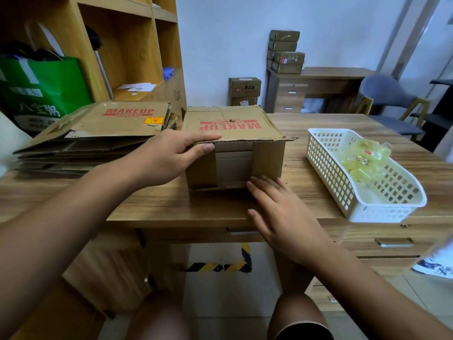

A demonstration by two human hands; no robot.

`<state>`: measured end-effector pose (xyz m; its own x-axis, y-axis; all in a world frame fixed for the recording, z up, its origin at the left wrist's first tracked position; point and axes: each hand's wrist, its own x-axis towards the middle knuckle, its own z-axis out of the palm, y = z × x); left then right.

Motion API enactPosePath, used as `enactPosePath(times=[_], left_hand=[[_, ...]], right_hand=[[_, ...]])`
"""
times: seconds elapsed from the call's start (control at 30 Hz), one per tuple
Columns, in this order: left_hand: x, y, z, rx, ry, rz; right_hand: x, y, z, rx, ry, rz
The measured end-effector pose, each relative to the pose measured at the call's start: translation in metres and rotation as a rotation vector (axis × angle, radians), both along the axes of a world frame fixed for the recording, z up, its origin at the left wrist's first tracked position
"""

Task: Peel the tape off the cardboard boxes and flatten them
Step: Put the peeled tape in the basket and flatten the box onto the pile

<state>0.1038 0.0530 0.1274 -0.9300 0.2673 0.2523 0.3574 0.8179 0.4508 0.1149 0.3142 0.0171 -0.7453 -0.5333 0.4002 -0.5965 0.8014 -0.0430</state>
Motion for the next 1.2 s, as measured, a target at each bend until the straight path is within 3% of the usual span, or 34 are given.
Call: enactPosePath(times=[0.27,0.43,0.53,0.7,1.07,1.2], left_hand=[[-0.006,-0.001,-0.004,0.027,0.016,0.011],[-0.012,0.005,-0.006,0.064,0.039,-0.018],[-0.015,0.012,-0.008,0.065,0.037,-0.022],[-0.019,0.021,-0.007,0.081,0.081,0.01],[-0.023,0.021,-0.011,0.109,0.095,0.03],[-0.021,0.025,-0.01,0.115,0.099,0.058]], right_hand=[[0.011,-0.001,-0.015,-0.006,-0.183,-0.003],[0.011,-0.005,-0.007,-0.062,-0.179,-0.028],[-0.003,-0.011,0.007,-0.208,-0.285,-0.153],[-0.027,-0.033,0.018,-0.432,-0.226,-0.511],[-0.056,-0.052,0.013,-0.818,-0.16,-0.688],[-0.061,-0.055,0.016,-0.873,-0.174,-0.789]])
